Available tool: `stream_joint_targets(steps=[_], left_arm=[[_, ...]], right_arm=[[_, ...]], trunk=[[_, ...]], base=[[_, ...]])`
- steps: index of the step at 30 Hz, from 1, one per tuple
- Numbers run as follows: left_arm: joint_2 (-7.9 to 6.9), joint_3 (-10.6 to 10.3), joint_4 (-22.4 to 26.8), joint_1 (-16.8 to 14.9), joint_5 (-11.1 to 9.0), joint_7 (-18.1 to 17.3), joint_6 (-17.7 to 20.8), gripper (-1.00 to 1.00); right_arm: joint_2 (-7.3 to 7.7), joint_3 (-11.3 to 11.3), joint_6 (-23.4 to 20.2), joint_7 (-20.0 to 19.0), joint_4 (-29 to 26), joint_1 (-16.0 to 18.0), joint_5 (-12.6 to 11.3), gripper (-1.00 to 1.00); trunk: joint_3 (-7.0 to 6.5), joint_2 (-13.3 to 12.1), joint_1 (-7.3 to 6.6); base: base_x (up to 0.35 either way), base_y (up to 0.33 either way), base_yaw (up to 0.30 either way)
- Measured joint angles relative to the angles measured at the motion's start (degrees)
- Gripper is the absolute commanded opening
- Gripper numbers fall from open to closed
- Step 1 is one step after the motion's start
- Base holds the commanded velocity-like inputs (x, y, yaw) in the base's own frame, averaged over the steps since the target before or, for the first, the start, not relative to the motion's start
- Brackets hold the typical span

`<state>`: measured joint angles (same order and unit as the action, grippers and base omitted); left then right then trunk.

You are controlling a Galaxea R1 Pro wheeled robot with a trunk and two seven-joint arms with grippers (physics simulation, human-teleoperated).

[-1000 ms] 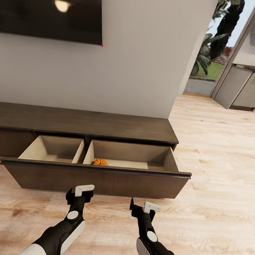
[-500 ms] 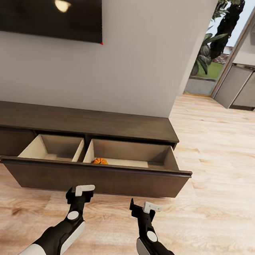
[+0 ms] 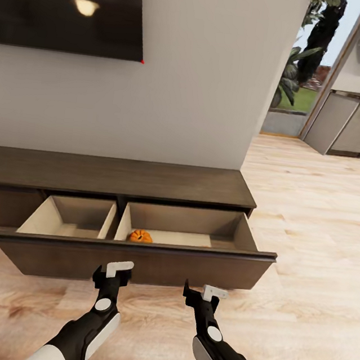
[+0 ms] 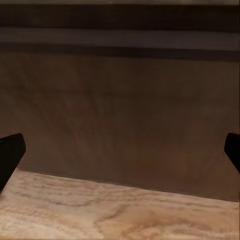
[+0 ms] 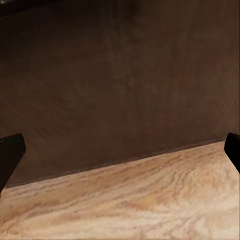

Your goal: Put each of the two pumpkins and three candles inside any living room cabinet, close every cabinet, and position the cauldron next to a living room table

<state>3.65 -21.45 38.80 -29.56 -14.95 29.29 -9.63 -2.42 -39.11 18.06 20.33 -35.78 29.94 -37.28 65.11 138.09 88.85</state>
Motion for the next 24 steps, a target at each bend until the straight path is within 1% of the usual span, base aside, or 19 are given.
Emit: stream_joint_targets(steps=[10, 15, 18, 24], left_arm=[[0.0, 0.0, -0.08, 0.0, 0.0, 0.0, 0.0, 1.0], [0.0, 0.0, -0.09, 0.0, 0.0, 0.0, 0.0, 1.0], [0.01, -0.01, -0.26, 0.04, -0.65, 0.01, 0.02, 1.0], [0.0, 0.03, -0.27, 0.03, -0.6, 0.03, -0.01, 1.0]], right_arm=[[0.0, 0.0, 0.0, 0.0, 0.0, 0.02, -0.01, 1.0], [0.0, 0.0, 0.0, 0.0, 0.0, 0.01, -0.07, 1.0], [0.0, 0.0, 0.0, 0.0, 0.0, 0.02, -0.03, 1.0], [0.0, 0.0, 0.0, 0.0, 0.0, -0.02, 0.0, 1.0]], trunk=[[0.0, 0.0, 0.01], [0.0, 0.0, 0.02], [0.01, 0.0, 0.01], [0.01, 0.0, 0.03]], base=[[0.167, 0.006, 0.0], [0.067, 0.0, 0.0], [0.15, 0.0, 0.0], [0.061, 0.0, 0.0]])
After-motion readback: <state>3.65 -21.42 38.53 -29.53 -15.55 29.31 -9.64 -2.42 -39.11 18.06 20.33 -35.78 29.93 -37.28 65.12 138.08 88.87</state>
